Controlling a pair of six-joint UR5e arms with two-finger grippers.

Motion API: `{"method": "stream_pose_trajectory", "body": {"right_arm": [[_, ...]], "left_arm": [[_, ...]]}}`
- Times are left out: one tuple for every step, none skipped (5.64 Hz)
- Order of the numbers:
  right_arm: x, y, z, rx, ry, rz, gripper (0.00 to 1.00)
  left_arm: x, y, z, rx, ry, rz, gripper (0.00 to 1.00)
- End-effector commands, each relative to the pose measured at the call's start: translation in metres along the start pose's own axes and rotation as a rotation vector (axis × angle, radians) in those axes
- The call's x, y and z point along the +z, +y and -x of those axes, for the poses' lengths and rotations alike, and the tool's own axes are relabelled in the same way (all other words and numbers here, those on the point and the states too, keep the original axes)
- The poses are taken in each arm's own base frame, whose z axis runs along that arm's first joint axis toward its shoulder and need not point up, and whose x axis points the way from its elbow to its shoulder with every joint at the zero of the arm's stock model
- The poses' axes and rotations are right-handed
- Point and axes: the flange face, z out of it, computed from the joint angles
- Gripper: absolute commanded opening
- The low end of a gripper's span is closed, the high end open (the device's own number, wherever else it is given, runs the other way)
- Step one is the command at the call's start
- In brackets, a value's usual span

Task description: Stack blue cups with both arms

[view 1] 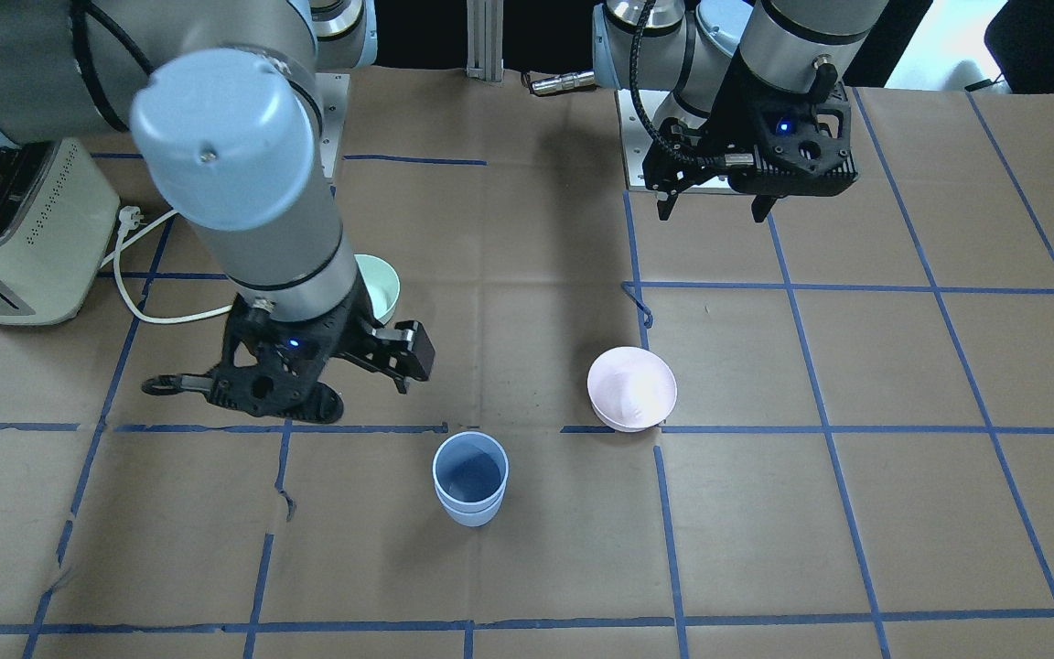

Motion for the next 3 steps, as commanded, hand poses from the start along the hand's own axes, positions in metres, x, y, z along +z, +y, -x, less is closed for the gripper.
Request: {"method": "stream_pose_trajectory", "body": {"right_arm": [[-0.018, 0.052, -0.089, -0.031, 0.035, 0.027, 1.00], [-0.018, 0.087, -0.105, -0.020, 0.030, 0.014, 1.00], [-0.016, 0.089, -0.109, -0.015, 0.025, -0.019, 1.00]], "left_arm": [[-0.001, 0.000, 0.000, 0.000, 0.000, -0.001, 0.99], [0.000, 0.000, 0.000, 0.000, 0.000, 0.000, 0.99], [-0.001, 0.001, 0.000, 0.000, -0.001, -0.001, 0.99]]}}
